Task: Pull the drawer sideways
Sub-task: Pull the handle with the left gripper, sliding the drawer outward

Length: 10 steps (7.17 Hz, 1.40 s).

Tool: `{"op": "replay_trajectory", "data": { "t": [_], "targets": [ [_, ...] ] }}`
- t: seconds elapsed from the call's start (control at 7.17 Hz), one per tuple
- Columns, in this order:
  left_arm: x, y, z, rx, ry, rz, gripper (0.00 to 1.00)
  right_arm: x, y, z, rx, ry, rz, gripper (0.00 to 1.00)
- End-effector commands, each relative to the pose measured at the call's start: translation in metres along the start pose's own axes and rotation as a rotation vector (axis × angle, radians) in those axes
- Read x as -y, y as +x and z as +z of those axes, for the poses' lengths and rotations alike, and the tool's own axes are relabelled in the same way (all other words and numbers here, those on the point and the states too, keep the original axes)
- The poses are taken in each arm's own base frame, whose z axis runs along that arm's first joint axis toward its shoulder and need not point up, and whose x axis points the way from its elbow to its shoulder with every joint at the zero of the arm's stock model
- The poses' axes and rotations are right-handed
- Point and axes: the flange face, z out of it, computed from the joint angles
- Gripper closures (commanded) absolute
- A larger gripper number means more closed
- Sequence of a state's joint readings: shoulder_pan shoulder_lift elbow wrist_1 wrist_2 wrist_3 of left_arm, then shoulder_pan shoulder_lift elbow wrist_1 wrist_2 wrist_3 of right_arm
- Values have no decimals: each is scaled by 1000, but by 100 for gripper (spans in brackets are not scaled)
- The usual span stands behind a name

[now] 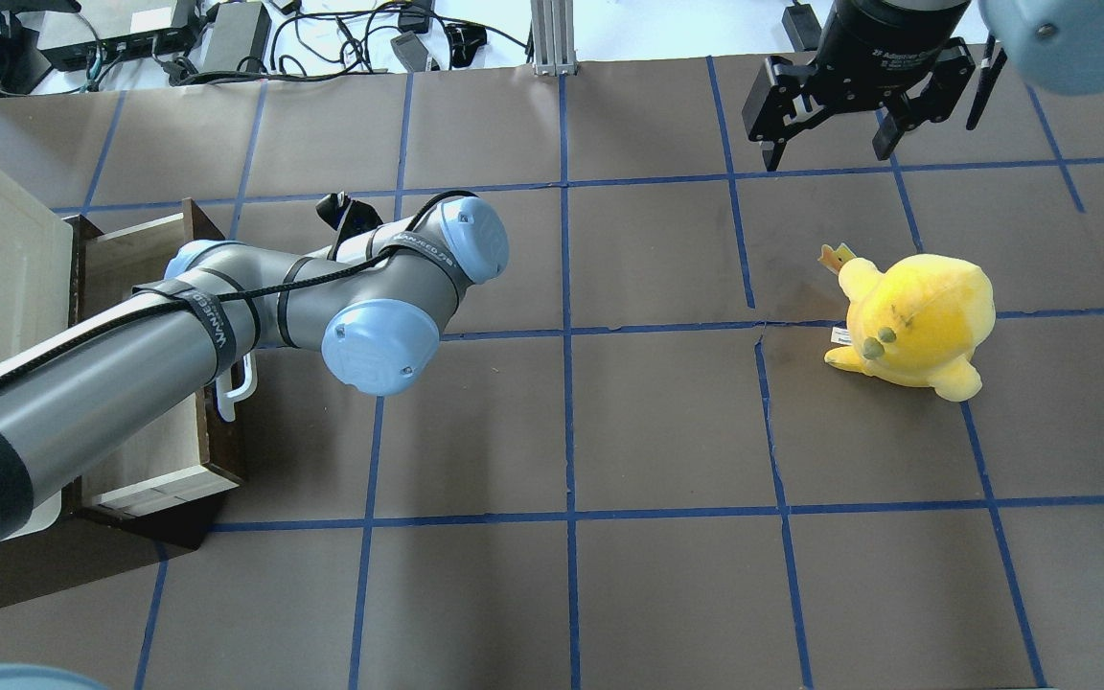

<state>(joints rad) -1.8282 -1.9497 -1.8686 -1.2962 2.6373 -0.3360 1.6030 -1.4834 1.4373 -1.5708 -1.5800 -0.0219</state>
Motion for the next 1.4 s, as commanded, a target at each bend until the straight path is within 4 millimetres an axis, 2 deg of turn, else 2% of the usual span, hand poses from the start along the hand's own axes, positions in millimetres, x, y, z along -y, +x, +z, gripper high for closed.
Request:
{"op": "replay_trajectory", "data": {
  "t": [0.0,0.14,0.28,0.42,1.26],
  "targets": [
    [-1,2,-4,2,8,3,88,0,0,0,0,0,0,0],
    [-1,2,-3,2,6,6,85,0,0,0,0,0,0,0],
    [-4,-2,-2,2,1,5,37,0,0,0,0,0,0,0],
    [-5,-3,-1,3,-3,5,19,0,0,0,0,0,0,0],
    [0,-17,1,-3,0,17,19,0,0,0,0,0,0,0]
  ]
}}
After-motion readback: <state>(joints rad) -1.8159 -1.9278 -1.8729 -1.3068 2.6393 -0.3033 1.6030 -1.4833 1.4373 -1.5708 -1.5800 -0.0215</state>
